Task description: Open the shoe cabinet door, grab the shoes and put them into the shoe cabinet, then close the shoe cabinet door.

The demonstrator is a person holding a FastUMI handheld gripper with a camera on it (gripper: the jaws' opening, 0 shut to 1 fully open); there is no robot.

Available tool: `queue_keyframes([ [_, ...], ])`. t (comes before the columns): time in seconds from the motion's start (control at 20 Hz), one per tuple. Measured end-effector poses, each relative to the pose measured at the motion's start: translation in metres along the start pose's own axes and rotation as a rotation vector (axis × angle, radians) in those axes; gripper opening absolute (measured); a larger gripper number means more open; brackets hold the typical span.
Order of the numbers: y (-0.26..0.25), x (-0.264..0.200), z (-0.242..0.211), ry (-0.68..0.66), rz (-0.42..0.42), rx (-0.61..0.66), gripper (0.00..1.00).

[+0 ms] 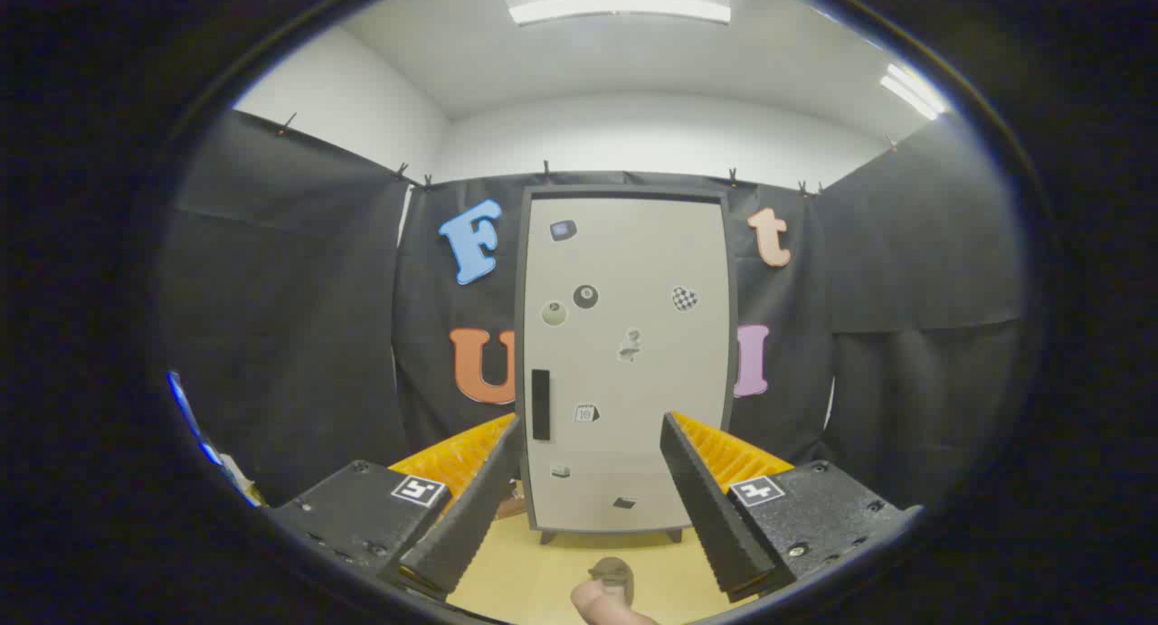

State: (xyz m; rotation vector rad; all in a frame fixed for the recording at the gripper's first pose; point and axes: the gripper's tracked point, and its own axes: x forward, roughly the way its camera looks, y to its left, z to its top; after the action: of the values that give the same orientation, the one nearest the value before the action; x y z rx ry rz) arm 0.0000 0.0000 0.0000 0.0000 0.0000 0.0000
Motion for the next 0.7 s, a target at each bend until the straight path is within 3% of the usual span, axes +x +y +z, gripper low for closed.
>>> queue_keyframes([
  [0.7,0.016,0.010,-0.037,0.124,0.070,-0.010,0.99],
])
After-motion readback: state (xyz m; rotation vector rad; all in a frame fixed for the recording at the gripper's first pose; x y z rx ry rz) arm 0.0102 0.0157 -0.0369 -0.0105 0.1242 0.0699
